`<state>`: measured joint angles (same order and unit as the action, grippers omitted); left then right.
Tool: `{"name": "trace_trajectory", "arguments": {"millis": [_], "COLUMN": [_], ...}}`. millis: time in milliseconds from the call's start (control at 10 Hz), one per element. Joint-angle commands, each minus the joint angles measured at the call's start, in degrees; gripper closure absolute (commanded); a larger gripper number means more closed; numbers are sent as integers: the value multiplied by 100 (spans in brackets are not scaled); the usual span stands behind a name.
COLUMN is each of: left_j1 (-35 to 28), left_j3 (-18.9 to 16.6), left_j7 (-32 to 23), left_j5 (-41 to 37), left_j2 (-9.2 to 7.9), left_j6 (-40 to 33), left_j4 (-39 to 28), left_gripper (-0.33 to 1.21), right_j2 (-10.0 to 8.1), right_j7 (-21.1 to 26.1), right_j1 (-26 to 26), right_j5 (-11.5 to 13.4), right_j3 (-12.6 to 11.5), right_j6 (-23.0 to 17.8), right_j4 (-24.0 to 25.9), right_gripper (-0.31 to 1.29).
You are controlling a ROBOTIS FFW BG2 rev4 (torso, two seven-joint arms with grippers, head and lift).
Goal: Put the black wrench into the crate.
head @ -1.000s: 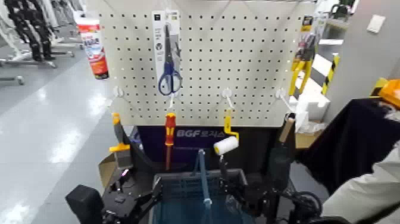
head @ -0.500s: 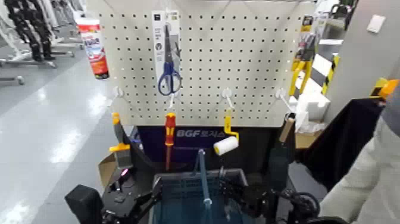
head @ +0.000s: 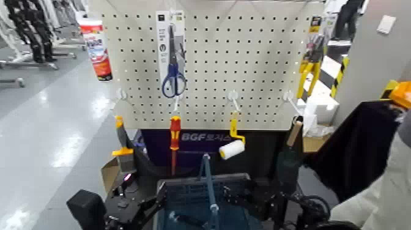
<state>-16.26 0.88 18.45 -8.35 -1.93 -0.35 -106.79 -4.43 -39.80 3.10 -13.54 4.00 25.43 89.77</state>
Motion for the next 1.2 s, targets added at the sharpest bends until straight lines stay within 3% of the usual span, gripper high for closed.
{"name": "trace_trajectory", "arguments": {"millis": [100,300,700,1000,1200], "left_j1": [0,0,-88,-220,-352], "left_j3": [-9,-18,-114,-185,-185], "left_j7": [0,0,-9,-44,-123], "left_j5": [0,0,0,0,0], "left_j2": [0,0,44,61,70], "left_j6": [0,-17,-88,-158,-220], "left_j4": [0,0,0,9,26], "left_gripper": [22,22,23,23,22], "right_j2": [-32,-32,39,-41,21], "right_j7": [96,535,2310,3629,3822], "right_j1": [-82,-469,-1813,-2499,-2771], "right_j5": [70,360,352,817,1116], "right_j3": [-5,13,66,294,224], "right_j6": [-170,-697,-2411,-3114,-3536], "right_j4": [270,841,1421,1746,1746], "right_gripper": [-6,-2,2,5,10]}}
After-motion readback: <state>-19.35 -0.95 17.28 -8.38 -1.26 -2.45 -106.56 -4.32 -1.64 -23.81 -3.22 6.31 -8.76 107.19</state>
